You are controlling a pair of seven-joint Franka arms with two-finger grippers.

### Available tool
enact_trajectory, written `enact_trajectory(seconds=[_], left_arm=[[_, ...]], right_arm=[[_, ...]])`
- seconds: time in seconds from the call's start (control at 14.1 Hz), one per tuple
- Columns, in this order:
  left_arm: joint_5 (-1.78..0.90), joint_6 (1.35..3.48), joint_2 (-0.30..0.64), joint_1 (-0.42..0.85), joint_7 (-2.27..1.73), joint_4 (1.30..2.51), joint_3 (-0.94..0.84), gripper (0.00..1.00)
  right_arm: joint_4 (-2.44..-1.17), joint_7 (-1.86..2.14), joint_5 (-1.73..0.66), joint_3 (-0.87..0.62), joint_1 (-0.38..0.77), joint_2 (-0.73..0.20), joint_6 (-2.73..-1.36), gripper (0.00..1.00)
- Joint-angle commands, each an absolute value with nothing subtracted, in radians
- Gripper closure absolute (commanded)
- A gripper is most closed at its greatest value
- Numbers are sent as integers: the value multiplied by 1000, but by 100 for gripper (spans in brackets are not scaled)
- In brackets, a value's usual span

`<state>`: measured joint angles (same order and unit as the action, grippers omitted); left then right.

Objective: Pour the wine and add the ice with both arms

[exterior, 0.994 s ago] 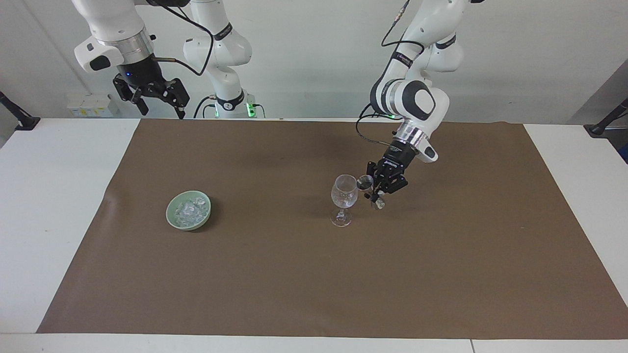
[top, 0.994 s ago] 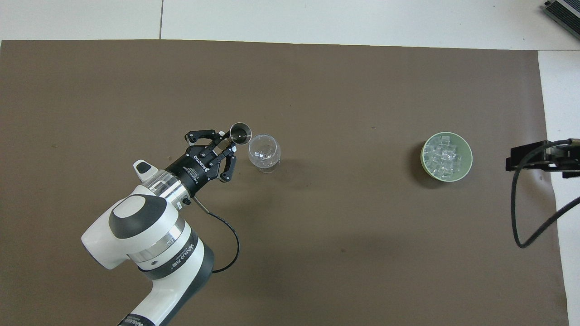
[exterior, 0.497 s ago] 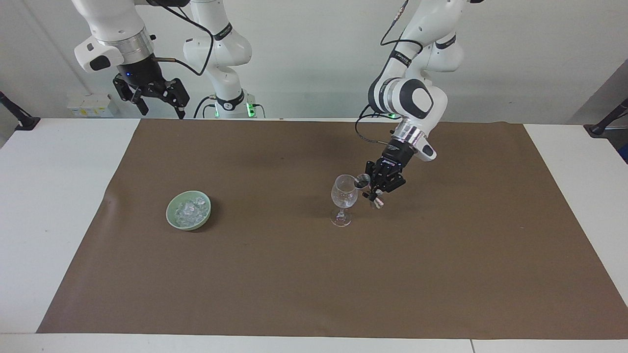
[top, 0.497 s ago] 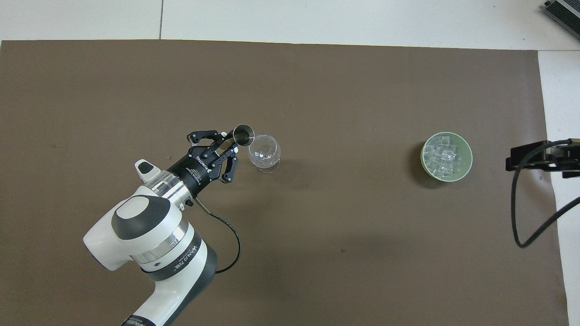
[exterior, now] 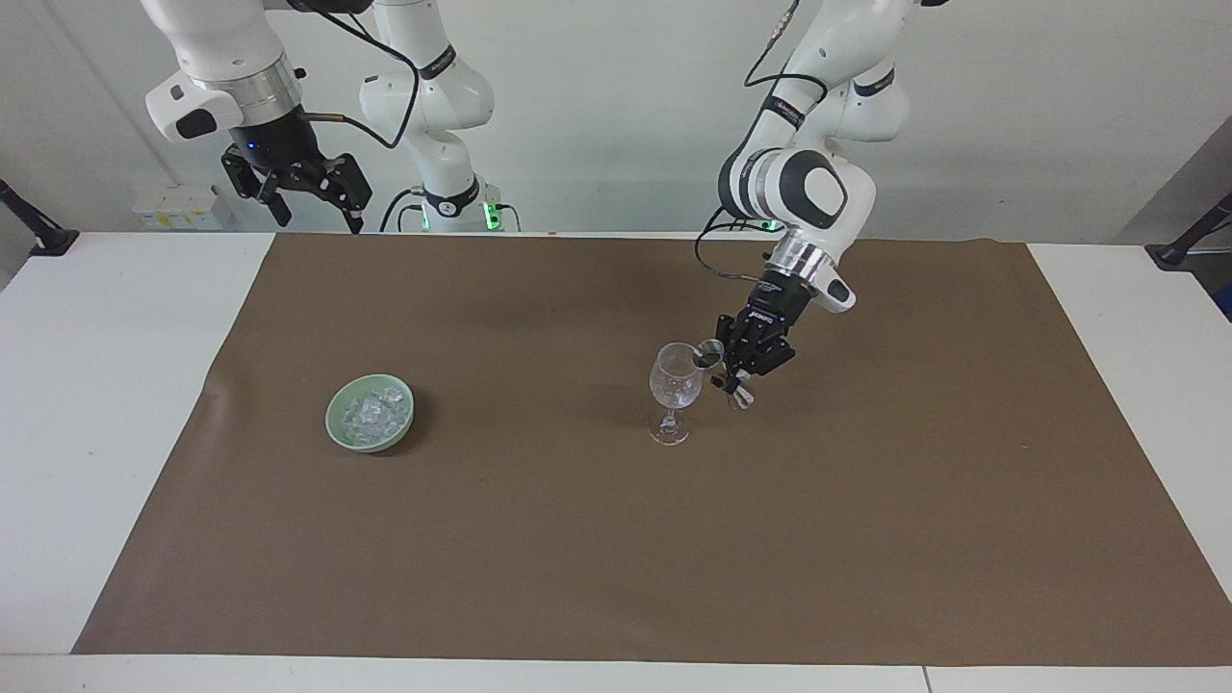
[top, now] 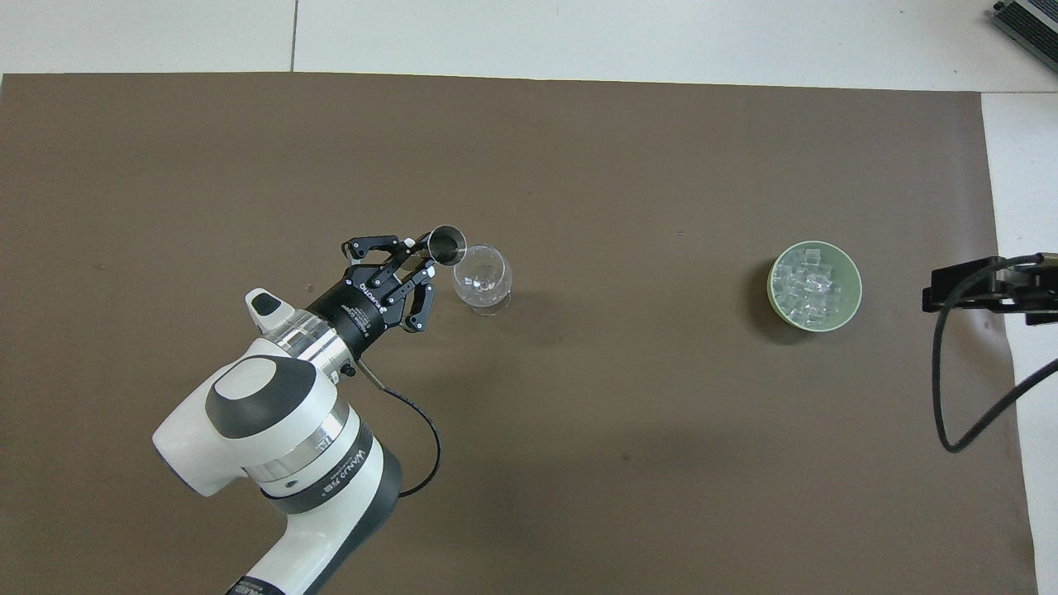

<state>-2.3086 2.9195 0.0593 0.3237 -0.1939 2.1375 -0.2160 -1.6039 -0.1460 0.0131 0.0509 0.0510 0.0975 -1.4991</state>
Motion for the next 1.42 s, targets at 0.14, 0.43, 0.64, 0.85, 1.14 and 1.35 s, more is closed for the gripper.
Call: enact_trajectory(seconds=[0.14, 0.43, 0.64, 0.85, 1.14, 1.35], left_arm=[[-2316, 2967, 64, 345, -158, 2106, -212, 100], [-2316, 2981, 67, 354, -133, 2103, -212, 100], [-2316, 3005, 78, 356, -106, 2088, -213, 100], [-2315, 3008, 78, 356, -97, 2086, -216, 100], [-2315, 3027, 80, 359, -68, 2082, -218, 100], [-2315, 3036, 81, 364, -49, 2071, -218, 100]], right_arm=[[-1628, -129, -6, 57, 54, 120, -1497, 0], [-1628, -129, -6, 57, 54, 120, -1496, 0], [-1628, -129, -6, 57, 54, 120, -1496, 0], [-1628, -129, -6, 57, 54, 120, -1497, 0], [-1628, -129, -6, 57, 54, 120, -1496, 0], [-1628, -129, -6, 57, 54, 120, -1496, 0]])
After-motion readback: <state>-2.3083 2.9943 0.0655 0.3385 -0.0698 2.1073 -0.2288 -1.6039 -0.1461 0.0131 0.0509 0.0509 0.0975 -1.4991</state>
